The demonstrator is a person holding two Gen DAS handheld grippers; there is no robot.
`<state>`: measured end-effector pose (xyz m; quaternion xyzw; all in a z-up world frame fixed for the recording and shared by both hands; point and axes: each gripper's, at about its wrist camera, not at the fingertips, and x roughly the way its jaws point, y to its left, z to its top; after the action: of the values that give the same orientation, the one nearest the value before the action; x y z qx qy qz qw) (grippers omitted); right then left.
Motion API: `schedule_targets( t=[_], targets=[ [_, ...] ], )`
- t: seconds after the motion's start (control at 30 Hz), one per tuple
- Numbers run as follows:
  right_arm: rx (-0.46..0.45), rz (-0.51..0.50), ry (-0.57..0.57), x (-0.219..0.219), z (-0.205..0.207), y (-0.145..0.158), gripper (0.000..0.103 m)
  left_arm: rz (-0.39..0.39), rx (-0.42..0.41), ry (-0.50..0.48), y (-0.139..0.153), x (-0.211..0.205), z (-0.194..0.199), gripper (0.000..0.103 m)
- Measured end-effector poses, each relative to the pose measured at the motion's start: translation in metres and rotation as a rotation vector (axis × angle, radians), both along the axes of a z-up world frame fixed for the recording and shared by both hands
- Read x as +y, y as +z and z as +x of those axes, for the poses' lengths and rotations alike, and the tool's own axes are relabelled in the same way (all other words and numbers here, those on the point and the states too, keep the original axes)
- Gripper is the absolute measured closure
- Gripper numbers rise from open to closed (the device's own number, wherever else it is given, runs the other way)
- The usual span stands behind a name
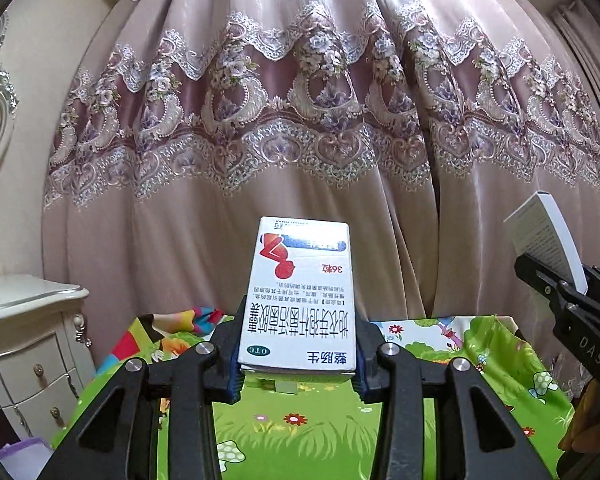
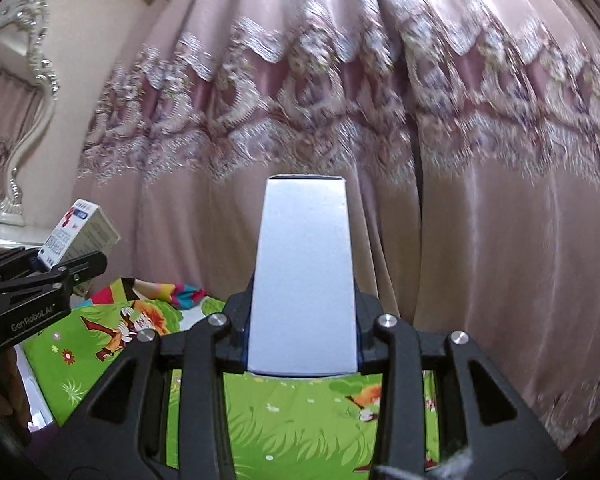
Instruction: Organize rigid objects
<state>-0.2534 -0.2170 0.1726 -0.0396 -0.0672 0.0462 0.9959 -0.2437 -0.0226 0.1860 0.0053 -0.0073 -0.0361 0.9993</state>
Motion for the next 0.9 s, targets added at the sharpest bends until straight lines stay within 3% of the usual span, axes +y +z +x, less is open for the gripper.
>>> schedule_targets(
  t=[0.53, 0.9],
  targets=[
    [-0.002, -0.068, 0.165, 0.048, -0.020, 0.007, 0.063, -0.055, -0.001, 0.102, -0.007, 0.054, -0.043, 0.061],
    [0.045, -0.200, 0.445, 0.119, -0.030, 0.005, 0.063, -0.099, 0.080, 0.237, -0.025, 0.113, -0.081, 0.061]
  ],
)
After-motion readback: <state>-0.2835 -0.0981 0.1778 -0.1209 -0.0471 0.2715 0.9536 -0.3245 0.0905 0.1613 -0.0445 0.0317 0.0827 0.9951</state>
